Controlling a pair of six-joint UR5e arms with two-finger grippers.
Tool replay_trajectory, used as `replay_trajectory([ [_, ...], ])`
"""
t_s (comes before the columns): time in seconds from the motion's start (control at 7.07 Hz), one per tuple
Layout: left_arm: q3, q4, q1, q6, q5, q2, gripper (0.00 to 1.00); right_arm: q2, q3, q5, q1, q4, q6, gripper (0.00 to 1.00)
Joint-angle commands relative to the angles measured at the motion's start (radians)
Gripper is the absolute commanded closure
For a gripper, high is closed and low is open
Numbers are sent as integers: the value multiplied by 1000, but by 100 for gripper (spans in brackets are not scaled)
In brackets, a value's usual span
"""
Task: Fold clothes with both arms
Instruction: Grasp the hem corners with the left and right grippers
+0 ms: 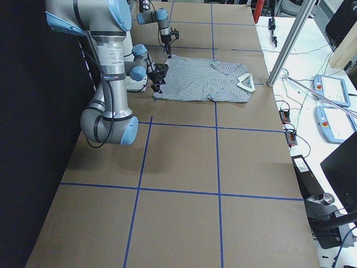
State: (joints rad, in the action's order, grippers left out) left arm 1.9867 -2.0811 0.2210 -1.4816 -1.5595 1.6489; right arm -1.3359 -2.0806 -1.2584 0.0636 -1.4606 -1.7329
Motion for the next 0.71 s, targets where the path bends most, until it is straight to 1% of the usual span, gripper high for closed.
replay_trajectory([
  [0.0,1,1,0,0,-1,9,100,-2,40,23,-36,-1,-26,22],
  [0.14,1,0,0,0,-1,9,100,0,68,51,-56,0,-40,26],
  [0.28,1,1,0,0,-1,11,100,0,65,53,-56,-1,-40,42],
  [0.42,1,1,0,0,-1,11,100,0,65,53,-60,-1,-42,64],
  [0.57,1,1,0,0,-1,11,100,0,60,53,-61,-3,-40,95],
])
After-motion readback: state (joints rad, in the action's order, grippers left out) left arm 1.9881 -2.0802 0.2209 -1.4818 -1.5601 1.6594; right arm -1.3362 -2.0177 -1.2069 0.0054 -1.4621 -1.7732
